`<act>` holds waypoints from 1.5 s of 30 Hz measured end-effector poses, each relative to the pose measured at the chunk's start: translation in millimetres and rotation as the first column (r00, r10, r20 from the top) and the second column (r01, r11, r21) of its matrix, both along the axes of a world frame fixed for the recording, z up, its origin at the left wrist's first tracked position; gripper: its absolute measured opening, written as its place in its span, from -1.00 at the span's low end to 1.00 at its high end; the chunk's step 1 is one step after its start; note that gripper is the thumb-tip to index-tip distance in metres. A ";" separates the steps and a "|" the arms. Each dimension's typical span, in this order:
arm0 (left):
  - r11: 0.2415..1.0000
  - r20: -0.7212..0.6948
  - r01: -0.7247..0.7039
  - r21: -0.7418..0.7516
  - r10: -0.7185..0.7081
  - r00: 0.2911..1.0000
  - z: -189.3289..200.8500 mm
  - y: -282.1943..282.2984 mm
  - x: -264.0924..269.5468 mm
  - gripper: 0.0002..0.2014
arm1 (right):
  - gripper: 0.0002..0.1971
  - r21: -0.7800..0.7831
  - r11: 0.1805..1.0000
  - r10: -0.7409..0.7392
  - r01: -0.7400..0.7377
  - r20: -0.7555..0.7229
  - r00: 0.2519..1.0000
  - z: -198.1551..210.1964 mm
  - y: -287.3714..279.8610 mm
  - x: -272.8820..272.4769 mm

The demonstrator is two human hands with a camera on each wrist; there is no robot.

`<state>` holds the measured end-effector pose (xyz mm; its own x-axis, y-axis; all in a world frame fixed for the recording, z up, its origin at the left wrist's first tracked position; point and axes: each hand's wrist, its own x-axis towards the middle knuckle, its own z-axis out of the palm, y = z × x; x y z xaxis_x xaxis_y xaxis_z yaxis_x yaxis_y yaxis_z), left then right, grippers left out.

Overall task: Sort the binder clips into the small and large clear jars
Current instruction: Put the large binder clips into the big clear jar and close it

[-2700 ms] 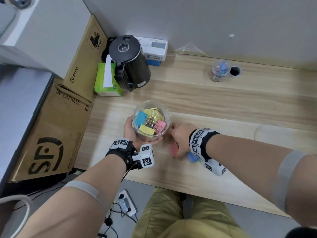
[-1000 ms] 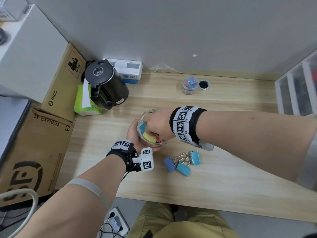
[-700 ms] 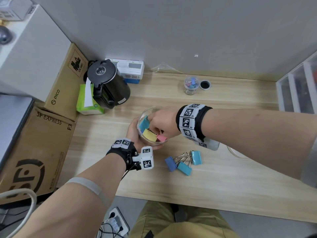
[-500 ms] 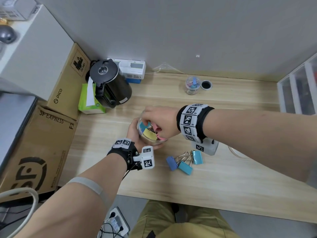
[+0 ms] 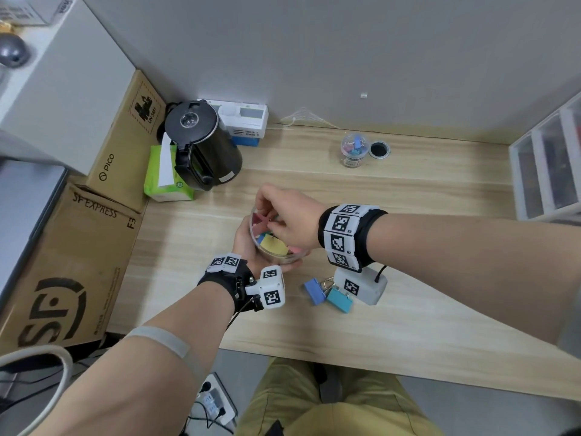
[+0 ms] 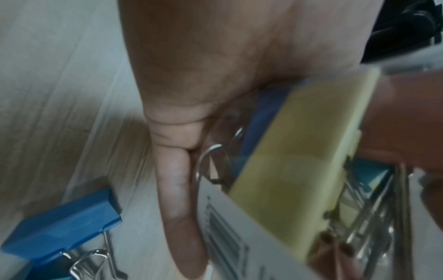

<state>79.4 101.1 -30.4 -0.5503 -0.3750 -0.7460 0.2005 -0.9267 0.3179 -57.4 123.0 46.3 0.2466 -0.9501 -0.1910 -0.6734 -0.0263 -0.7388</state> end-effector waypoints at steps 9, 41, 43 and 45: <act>1.000 -0.007 -0.001 -0.010 0.001 1.000 10.1 5.2 -0.4 -0.42 | -0.84 0.016 0.994 -0.104 0.105 -0.014 0.994 -0.5 -3.2 -1.2; 0.989 -0.021 0.064 0.132 -0.062 0.998 -34.5 1.3 39.9 -0.07 | -0.75 0.043 0.992 -0.098 0.121 -0.358 0.929 -28.3 4.3 -75.7; 0.988 -0.012 0.058 0.140 -0.057 0.998 -37.0 3.6 37.6 -0.07 | -0.61 0.299 0.953 0.095 0.055 -0.466 0.880 -42.0 14.7 -88.7; 0.989 0.007 0.053 0.139 -0.054 0.998 -40.6 5.1 33.5 -0.05 | -0.49 0.441 0.898 0.251 -0.007 -0.498 0.830 -54.6 29.8 -93.5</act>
<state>113.0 106.2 -70.9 -0.5588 -0.2372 -0.7946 0.1466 -0.9714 0.1869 -150.9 152.8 -8.4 0.1047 -0.7217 -0.6842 -0.9708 0.0751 -0.2277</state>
